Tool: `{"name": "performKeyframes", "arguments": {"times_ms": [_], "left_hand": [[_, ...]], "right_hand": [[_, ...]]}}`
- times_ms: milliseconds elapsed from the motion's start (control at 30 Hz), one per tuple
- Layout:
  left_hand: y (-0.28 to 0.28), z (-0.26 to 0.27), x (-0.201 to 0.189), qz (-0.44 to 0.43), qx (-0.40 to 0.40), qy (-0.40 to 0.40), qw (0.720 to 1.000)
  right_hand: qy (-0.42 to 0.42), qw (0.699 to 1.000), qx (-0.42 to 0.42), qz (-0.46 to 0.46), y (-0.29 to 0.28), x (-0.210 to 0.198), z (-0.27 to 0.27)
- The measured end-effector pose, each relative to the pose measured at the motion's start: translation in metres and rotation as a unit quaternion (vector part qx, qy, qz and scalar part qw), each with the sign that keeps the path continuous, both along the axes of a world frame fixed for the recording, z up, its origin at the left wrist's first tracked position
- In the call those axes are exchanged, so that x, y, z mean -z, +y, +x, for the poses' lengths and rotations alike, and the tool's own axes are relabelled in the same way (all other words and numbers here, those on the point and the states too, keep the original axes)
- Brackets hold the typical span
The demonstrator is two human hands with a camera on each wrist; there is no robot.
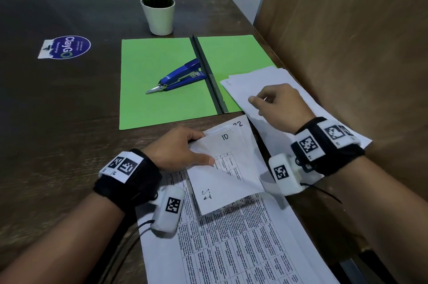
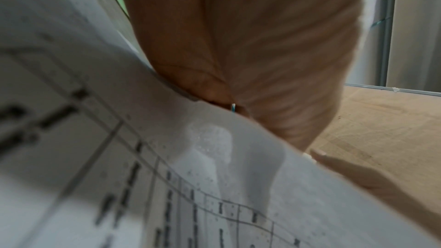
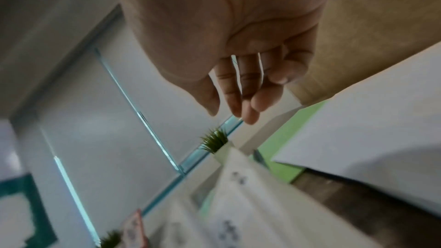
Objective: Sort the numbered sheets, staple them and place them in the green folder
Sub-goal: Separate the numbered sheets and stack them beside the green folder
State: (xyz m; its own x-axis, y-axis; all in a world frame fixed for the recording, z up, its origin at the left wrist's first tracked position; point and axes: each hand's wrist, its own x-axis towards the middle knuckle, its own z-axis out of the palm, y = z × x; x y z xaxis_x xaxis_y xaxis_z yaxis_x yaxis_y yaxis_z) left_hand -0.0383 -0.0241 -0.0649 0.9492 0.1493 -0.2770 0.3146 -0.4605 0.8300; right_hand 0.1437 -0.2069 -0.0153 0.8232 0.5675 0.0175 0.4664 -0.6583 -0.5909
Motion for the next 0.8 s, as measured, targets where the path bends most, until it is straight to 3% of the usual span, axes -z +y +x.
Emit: {"name": "performKeyframes", "arguments": {"times_ms": [167,433,800], "left_hand": [[0.000,-0.001,-0.001,0.000,0.006,-0.001,1.000],[-0.001,0.000,-0.001,-0.004,0.001,-0.004,1.000],[-0.004,0.001,0.001,-0.012,-0.008,-0.021,1.000]], "right_hand": [[0.090,0.981,-0.025,0.170,-0.016,-0.017,-0.046],[0.191,0.973,-0.054,0.117,-0.038,0.047,-0.071],[0.233,0.953,-0.050,0.188,-0.046,0.066,-0.076]]}}
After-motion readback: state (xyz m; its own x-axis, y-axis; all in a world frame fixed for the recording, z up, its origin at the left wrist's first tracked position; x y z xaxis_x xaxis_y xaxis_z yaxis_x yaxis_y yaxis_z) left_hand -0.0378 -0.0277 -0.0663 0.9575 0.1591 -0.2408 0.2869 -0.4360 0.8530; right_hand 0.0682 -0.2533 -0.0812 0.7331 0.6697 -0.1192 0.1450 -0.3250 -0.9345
